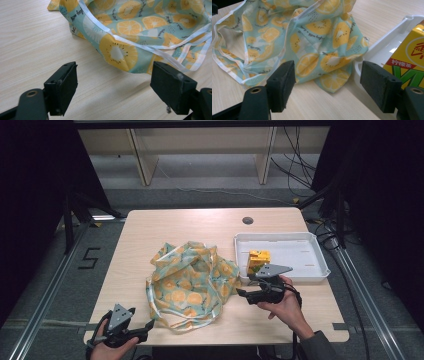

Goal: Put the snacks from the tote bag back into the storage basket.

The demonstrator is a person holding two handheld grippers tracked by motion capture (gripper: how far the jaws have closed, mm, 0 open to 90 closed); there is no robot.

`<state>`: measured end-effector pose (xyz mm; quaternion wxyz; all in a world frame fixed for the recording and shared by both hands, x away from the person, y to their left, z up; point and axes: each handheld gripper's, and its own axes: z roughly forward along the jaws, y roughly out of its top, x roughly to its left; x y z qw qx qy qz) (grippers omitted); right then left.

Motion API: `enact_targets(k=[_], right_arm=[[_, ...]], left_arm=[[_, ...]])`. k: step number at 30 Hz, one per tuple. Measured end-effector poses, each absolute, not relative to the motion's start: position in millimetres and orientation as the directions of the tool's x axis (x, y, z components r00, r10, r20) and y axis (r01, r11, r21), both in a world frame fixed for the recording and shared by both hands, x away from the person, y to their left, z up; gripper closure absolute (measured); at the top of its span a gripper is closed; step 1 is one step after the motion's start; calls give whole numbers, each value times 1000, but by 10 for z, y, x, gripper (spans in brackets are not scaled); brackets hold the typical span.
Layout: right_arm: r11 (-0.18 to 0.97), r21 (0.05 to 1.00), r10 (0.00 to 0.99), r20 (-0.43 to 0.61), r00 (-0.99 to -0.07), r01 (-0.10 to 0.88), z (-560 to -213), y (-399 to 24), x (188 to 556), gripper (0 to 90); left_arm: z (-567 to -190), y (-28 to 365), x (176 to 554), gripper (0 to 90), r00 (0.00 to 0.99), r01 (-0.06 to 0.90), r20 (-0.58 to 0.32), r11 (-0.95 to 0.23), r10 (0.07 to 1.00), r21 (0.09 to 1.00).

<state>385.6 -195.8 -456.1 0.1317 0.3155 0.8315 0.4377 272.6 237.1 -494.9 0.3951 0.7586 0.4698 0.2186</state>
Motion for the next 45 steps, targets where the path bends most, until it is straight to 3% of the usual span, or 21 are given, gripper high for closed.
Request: enact_targets(k=[17, 45], right_arm=[[431, 791, 645, 67, -762, 435, -4651, -1991, 3720, 276], [476, 733, 667, 60, -743, 486, -4844, -2076, 3378, 197]], left_arm=[[-4942, 2395, 2723, 210, 487, 543, -11, -293, 873, 787], [-4976, 2352, 2728, 210, 477, 543, -30, -267, 879, 796]])
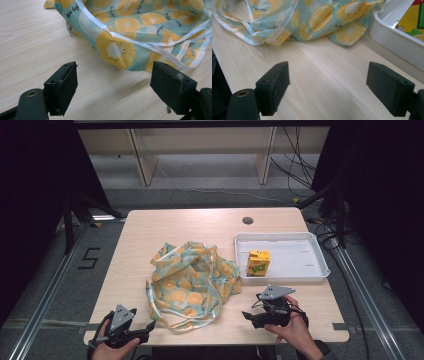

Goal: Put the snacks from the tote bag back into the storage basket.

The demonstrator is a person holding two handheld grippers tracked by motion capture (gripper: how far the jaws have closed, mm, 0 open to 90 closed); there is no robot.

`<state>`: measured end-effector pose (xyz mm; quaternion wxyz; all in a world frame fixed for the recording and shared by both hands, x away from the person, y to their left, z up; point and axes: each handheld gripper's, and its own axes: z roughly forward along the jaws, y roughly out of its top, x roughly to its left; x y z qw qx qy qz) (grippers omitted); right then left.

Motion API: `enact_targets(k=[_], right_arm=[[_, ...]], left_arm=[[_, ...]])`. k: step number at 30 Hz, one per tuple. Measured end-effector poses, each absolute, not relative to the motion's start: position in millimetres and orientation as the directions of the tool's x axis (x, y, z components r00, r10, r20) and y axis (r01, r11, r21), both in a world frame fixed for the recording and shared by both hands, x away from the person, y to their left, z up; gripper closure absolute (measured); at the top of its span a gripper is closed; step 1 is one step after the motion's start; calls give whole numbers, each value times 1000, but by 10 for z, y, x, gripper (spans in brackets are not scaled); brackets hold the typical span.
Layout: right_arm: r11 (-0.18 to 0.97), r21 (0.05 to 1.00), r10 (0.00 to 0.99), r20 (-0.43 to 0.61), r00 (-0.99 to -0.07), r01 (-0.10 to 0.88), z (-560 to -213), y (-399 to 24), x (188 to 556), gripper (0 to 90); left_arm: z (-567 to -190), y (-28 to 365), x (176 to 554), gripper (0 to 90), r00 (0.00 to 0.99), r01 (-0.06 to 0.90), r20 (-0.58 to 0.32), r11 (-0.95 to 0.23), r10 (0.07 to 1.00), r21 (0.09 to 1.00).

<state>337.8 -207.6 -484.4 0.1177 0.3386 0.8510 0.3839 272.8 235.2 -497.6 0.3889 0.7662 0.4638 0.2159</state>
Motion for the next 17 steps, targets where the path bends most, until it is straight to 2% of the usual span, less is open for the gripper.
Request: enact_targets(k=[5, 6, 17], right_arm=[[482, 733, 666, 50, -744, 481, -4859, -2101, 3338, 196], [486, 728, 663, 53, -746, 484, -4862, -2107, 3337, 196], [499, 716, 663, 47, -747, 488, -4911, -2137, 3339, 194]], left_arm=[[-4977, 2350, 2727, 211, 475, 544, -29, -267, 880, 796], [-4960, 2381, 2729, 210, 501, 544, 3, -317, 866, 777], [-4975, 2358, 2730, 210, 485, 547, -16, -289, 875, 785]])
